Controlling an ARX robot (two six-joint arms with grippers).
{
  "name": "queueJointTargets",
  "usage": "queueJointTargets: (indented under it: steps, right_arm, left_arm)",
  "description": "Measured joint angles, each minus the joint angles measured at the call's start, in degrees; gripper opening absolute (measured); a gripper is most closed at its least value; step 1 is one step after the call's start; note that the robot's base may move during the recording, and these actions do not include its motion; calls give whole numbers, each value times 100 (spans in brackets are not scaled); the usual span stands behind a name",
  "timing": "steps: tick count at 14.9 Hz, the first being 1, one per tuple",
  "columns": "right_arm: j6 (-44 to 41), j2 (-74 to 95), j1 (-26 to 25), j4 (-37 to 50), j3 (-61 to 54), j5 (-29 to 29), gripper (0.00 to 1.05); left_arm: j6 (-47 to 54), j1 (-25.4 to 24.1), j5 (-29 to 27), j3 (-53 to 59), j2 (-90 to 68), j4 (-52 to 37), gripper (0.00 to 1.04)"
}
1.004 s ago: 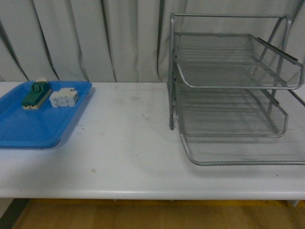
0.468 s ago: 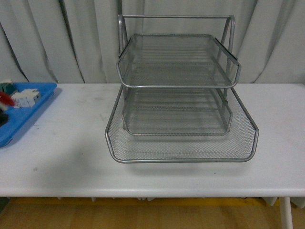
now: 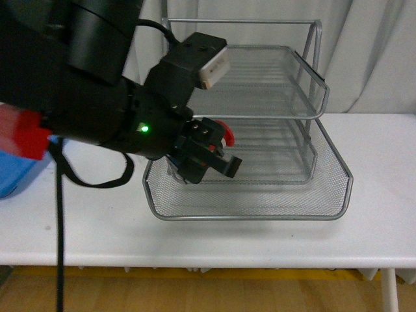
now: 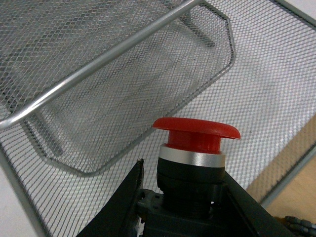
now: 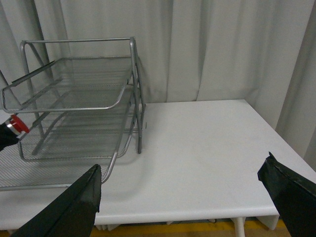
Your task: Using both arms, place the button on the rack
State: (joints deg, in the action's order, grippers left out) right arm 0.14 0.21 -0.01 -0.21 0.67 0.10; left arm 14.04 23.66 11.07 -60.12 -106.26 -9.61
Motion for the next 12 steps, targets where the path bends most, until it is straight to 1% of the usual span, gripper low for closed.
queueJointTargets:
  steps: [5, 6, 7, 8, 9, 10, 11, 12]
  right_arm:
    - [0, 0, 0, 0, 0, 0, 98]
    - [0, 0, 0, 0, 0, 0, 98]
    - [0, 0, 0, 0, 0, 0, 98]
    - [0, 0, 0, -2, 0, 0, 98]
    - [0, 0, 0, 0, 0, 0, 98]
    - [0, 0, 0, 0, 0, 0, 98]
    - [0, 0, 0, -2, 0, 0, 98]
    - [0, 0, 0, -2, 0, 7, 98]
  left_arm:
    - [57, 219, -411, -1631, -1471, 662, 36]
    - [-13, 291, -461, -1996, -1687, 876, 48]
    - [-15, 321, -221, -1759, -1421, 597, 81]
    - [-20, 264, 4, -1283, -1008, 251, 94]
    - [-17, 201, 195, -841, -581, -175, 100]
    - [-15, 55, 232, -120, 212, -999, 97]
    - [-15, -142, 234, 483, 909, -1740, 98]
    - [-227, -146, -538, 911, 1263, -2710, 92]
